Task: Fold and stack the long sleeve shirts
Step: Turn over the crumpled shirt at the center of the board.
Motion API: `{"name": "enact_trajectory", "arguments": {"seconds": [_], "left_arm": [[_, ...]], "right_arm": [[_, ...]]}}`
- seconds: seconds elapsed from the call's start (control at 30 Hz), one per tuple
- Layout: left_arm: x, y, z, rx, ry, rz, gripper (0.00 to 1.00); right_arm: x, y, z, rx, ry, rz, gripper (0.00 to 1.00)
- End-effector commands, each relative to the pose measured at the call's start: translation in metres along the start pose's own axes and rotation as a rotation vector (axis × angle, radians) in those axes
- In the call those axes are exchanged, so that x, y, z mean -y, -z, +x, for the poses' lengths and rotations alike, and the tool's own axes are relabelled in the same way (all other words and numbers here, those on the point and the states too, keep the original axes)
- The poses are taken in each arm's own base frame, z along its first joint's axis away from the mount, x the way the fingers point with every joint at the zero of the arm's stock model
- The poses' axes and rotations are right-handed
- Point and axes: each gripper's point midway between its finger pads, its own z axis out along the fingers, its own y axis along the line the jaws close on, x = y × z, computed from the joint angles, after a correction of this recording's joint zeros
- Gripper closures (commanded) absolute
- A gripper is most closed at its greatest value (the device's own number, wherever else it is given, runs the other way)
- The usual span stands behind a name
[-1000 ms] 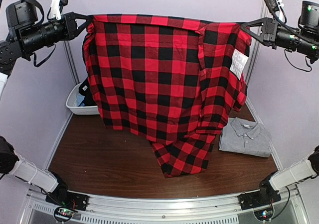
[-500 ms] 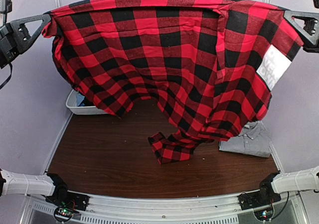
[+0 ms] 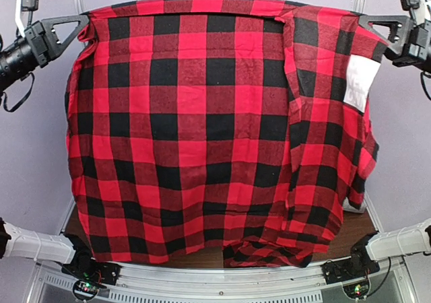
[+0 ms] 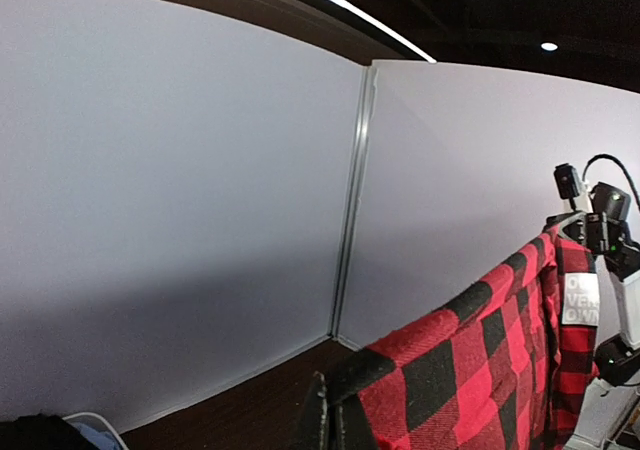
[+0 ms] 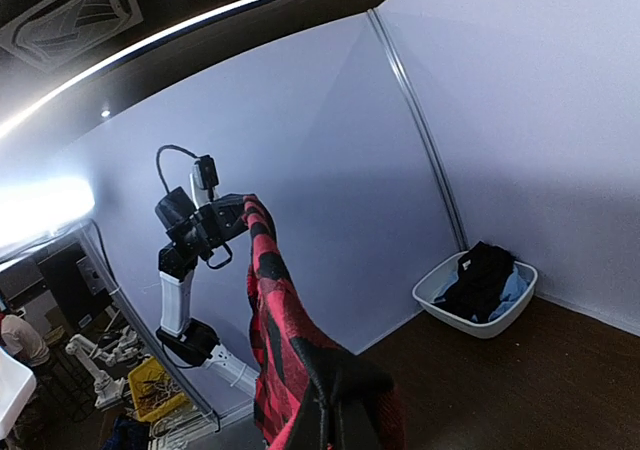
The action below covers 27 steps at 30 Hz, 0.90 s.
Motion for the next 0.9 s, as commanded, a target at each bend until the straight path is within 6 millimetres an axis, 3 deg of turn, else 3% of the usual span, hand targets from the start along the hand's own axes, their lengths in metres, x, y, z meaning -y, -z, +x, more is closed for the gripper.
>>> {"name": "enact_trajectory", "arguments": {"seconds": [0.0, 0.1, 0.2, 0.33, 0.47, 0.6, 0.67, 0.87], "left_arm": [[-0.085, -0.012, 0.004, 0.025, -0.064, -0.426, 1.00], [-0.121, -0.034, 0.049, -0.082, -0.082, -0.542, 1.00], [-0.164, -0.054, 0.123, -0.242, -0.094, -0.651, 1.00], [-0.229, -0.054, 0.232, -0.436, -0.064, -0.786, 1.00], [-0.283, -0.048, 0.320, -0.571, -0.037, -0.890, 1.00], [-0.321, -0.060, 0.379, -0.656, -0.030, -0.936, 1.00], [-0.336, -0.067, 0.395, -0.681, -0.041, -0.957, 1.00], [-0.369, -0.089, 0.431, -0.749, -0.076, -0.993, 1.00]], "right_arm": [[0.074, -0.012, -0.003, 0.039, 0.044, 0.294, 1.00], [0.128, -0.028, 0.024, -0.029, 0.021, 0.422, 1.00], [0.189, -0.042, 0.064, -0.118, -0.008, 0.534, 1.00], [0.283, -0.060, 0.147, -0.274, -0.084, 0.644, 1.00], [0.366, -0.077, 0.223, -0.401, -0.132, 0.712, 1.00], [0.421, -0.096, 0.269, -0.493, -0.131, 0.739, 1.00], [0.443, -0.103, 0.282, -0.532, -0.118, 0.754, 1.00], [0.498, -0.107, 0.296, -0.606, -0.008, 0.879, 1.00]]}}
